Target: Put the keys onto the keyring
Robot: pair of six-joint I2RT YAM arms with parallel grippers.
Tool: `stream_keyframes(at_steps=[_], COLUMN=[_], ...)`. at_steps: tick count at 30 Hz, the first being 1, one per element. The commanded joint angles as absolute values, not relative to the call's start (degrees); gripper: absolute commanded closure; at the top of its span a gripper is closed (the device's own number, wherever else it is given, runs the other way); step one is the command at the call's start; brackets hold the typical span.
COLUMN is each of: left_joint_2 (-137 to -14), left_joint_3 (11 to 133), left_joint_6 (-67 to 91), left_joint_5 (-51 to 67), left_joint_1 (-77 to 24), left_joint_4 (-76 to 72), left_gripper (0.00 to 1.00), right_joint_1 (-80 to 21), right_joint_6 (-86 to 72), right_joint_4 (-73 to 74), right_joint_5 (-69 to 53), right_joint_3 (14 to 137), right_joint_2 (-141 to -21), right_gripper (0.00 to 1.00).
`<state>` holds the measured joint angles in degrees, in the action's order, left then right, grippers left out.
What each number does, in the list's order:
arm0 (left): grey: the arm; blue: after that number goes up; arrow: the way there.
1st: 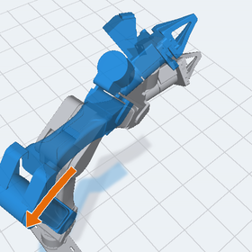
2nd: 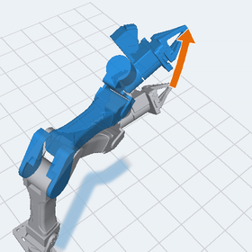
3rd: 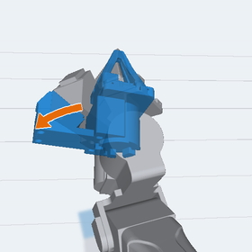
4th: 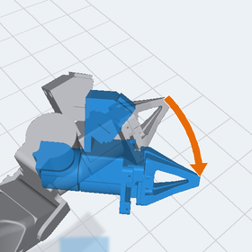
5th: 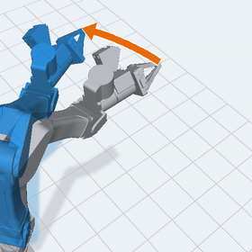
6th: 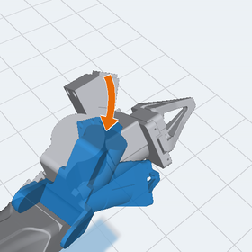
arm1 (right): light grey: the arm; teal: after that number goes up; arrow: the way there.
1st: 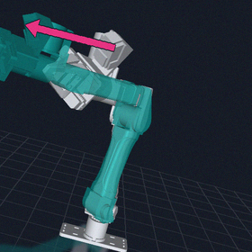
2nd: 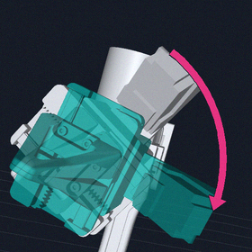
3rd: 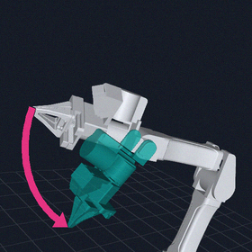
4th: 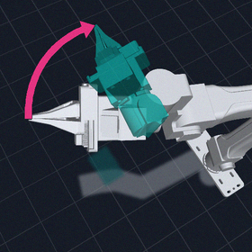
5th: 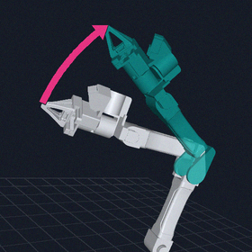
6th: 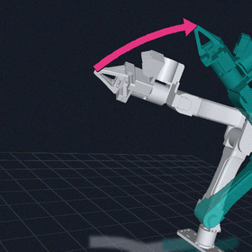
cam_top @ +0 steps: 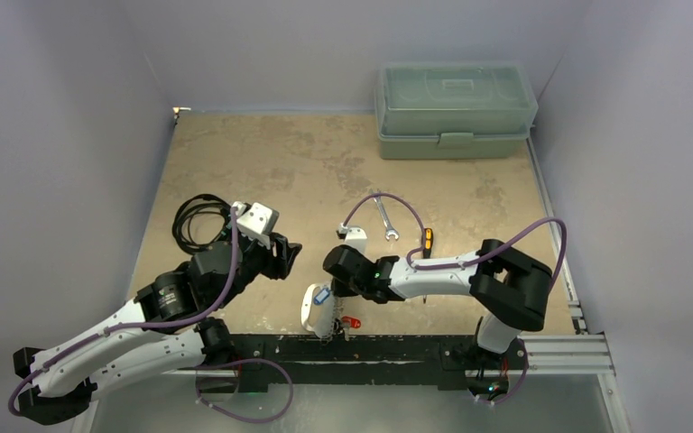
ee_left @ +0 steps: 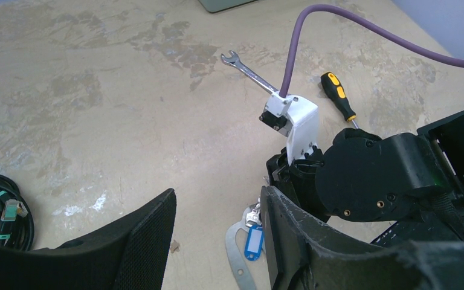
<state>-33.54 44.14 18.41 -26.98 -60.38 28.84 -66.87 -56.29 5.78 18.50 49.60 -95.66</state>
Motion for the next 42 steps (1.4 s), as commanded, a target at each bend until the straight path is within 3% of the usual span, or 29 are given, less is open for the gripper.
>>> stream_keyframes(at_steps=[1, 5, 10, 17, 20, 26, 42], left_joint_2=[-33.75, -33.9, -34.04, -34.26, -34.23, -34.37, -33.86], left_joint_3=[44.67, 44.65, 44.65, 44.65, 44.65, 44.73, 43.11], left_joint_6=[18.42, 18.46, 18.55, 18.54, 18.55, 18.49, 19.18], left_joint_5=[-26.54, -26.63, -26.61, -26.63, -26.71, -26.28, -17.21], left_joint_1=[-60.21, -60.21, -60.21, -60.21, -60.25, -60.27, -60.21], left_joint_4=[28.48, 28.48, 28.54, 28.57, 28.65, 28.51, 22.1], left_gripper=[0.47, 0.47, 0.47, 0.47, 0.47, 0.47, 0.44], right_joint_1=[-67.24, -67.23, -67.24, -67.24, -67.24, -67.24, -67.24], right_joint_6=[-55.71, -55.37, -55.28, -54.81, -54.92, -53.83, -48.64], right_joint_4=[4.67, 4.66, 4.28, 4.31, 4.03, 1.84, -20.96], right_joint_5=[18.6, 18.65, 19.01, 19.31, 19.96, 21.94, 19.5], right_joint_3=[51.79, 52.63, 52.65, 52.67, 52.12, 49.56, 33.68], right_joint_2=[-96.1, -96.82, -96.94, -97.08, -95.91, -89.01, -66.4], right_gripper=[0.89, 0.82, 0.83, 1.0, 1.0, 1.0, 1.0])
